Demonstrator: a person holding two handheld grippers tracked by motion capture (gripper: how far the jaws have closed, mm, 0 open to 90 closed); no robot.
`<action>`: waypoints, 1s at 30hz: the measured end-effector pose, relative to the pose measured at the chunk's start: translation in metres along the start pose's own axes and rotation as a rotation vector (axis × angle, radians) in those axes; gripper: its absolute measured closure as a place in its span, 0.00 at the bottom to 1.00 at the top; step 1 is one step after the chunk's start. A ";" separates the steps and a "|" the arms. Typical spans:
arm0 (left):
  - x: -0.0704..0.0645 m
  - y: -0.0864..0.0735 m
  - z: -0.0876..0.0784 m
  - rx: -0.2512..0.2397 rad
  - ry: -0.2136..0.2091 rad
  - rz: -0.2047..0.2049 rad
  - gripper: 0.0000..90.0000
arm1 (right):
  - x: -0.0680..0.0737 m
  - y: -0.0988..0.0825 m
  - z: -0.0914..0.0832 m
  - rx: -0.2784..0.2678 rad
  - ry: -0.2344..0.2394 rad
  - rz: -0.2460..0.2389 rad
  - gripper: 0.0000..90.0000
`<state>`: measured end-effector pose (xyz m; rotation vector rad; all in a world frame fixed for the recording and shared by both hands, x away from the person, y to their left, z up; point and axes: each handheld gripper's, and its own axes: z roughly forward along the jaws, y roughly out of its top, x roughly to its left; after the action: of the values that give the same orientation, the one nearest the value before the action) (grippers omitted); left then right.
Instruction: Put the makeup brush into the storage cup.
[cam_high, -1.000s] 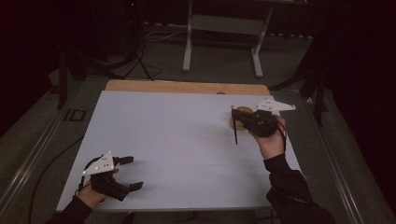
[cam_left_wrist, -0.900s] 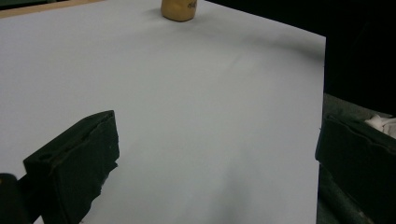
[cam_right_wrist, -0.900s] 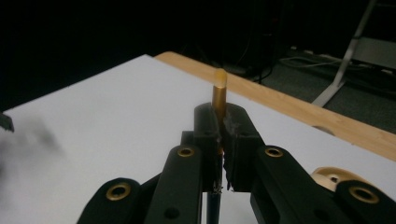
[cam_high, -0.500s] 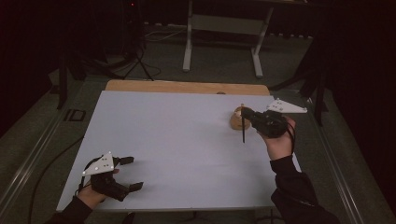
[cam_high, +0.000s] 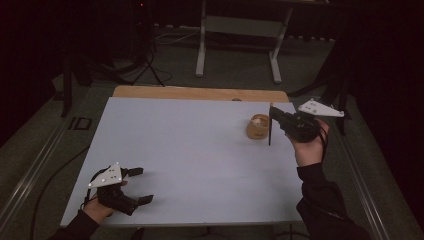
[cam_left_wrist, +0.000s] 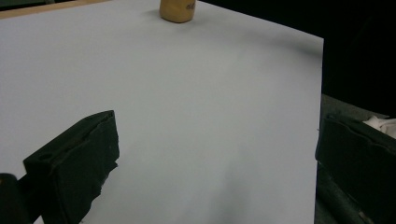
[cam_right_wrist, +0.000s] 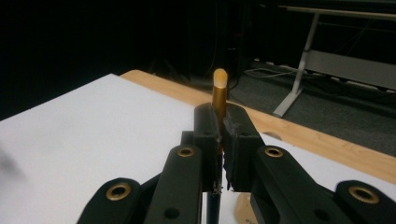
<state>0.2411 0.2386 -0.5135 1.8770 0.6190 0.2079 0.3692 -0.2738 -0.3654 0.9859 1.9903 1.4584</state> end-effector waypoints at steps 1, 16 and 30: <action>0.000 0.000 0.000 0.001 0.000 0.001 0.00 | -0.001 0.002 -0.001 -0.006 -0.002 0.000 0.94; 0.001 -0.001 0.000 0.000 -0.002 -0.003 0.00 | -0.017 0.038 0.001 -0.075 -0.053 0.012 0.94; 0.000 -0.001 0.000 0.005 -0.004 -0.001 0.00 | -0.030 0.051 0.017 -0.099 -0.084 0.017 0.94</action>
<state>0.2410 0.2390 -0.5149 1.8815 0.6179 0.2022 0.4136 -0.2780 -0.3239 1.0065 1.8362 1.4844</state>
